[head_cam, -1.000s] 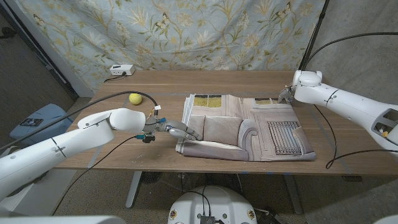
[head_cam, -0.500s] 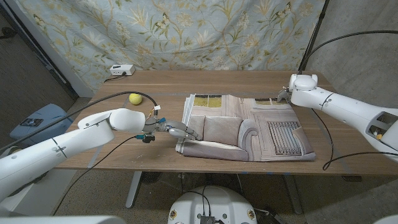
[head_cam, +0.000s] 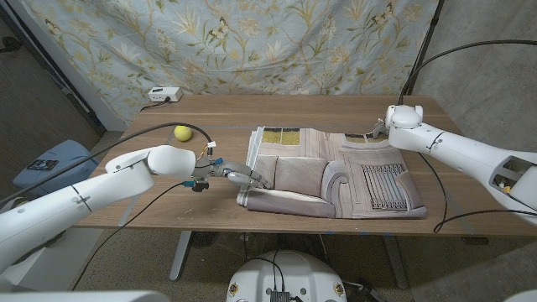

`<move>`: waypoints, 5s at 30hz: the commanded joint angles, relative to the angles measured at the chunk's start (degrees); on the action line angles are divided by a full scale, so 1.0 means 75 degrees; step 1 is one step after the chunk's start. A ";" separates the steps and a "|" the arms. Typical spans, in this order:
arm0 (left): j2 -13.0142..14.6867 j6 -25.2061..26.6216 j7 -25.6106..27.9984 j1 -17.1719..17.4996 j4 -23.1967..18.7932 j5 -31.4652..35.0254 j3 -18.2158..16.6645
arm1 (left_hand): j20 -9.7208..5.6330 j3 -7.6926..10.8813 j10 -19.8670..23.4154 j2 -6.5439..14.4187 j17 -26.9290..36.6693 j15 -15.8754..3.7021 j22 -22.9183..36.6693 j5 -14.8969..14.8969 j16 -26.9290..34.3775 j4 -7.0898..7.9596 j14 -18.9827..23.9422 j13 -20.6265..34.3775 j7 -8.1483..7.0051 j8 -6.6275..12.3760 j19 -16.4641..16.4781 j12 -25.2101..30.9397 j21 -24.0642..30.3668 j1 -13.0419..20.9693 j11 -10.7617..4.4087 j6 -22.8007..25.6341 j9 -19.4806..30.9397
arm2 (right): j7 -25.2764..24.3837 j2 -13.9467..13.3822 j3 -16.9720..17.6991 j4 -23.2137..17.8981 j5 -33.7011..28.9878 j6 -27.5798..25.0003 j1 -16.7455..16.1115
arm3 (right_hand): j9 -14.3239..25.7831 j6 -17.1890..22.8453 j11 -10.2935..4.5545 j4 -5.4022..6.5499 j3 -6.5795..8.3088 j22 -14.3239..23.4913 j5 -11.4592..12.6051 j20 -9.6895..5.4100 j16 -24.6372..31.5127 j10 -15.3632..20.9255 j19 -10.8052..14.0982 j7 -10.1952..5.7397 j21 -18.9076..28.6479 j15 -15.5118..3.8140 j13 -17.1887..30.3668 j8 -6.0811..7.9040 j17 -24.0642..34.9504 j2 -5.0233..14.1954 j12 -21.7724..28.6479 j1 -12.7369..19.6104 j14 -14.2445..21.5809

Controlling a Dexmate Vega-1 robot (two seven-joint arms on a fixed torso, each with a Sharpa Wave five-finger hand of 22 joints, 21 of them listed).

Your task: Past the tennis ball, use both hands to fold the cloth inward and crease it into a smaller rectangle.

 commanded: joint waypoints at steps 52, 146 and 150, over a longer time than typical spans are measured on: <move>-0.0228 -0.0392 -0.0115 -0.0213 0.0692 -0.0351 0.0077 | 0.0024 0.0107 -0.0008 -0.0023 0.0029 0.0010 0.0032 -0.0002 -0.0024 -0.0040 0.0068 0.0019 -0.0051 -0.0049 -0.0017 -0.0053 0.0028 -0.0135 0.0041 0.0006 0.0023 | 0.0157 0.0675 -0.0244 -0.0929 -0.1635 -0.1082 0.0135 | 0.0036 0.1384 -0.0226 0.0111 -0.0065 0.0036 0.0225 -0.0105 0.0656 0.1592 0.0739 -0.0025 0.0026 -0.1388 0.0775 0.1181 0.1170 0.0128 0.1016 0.2320 0.1949; -0.0210 -0.0677 -0.0420 -0.0326 0.1011 -0.0340 0.0152 | 0.0007 0.0076 -0.0050 0.0006 0.0008 -0.0014 0.0030 -0.0090 -0.0029 -0.0306 0.0010 0.0022 -0.0080 -0.0049 -0.0076 -0.0066 0.0023 -0.0147 0.0001 -0.0123 0.0024 | 0.0770 0.2058 -0.2985 -0.1225 0.0846 -0.2884 0.3366 | -0.0088 0.1216 -0.0065 0.0173 -0.0479 0.0034 0.0254 0.0157 0.0267 0.1449 0.0940 0.0522 0.0019 -0.1368 0.1153 0.1234 0.1569 0.0307 0.1101 0.2883 0.2485; -0.0210 -0.0671 -0.0417 -0.0321 0.1001 -0.0348 0.0149 | 0.0002 0.0079 -0.0057 0.0009 0.0007 -0.0018 0.0029 -0.0089 -0.0030 -0.0327 0.0008 0.0022 -0.0083 -0.0049 -0.0073 -0.0068 0.0024 -0.0136 0.0001 -0.0124 0.0024 | 0.0661 0.2195 -0.3067 -0.1135 0.1073 -0.2881 0.3480 | -0.0091 0.1223 -0.0025 0.0178 -0.0487 0.0034 0.0251 0.0171 0.0248 0.1457 0.0972 0.0568 0.0027 -0.1359 0.1148 0.1235 0.1574 0.0320 0.1101 0.2893 0.2497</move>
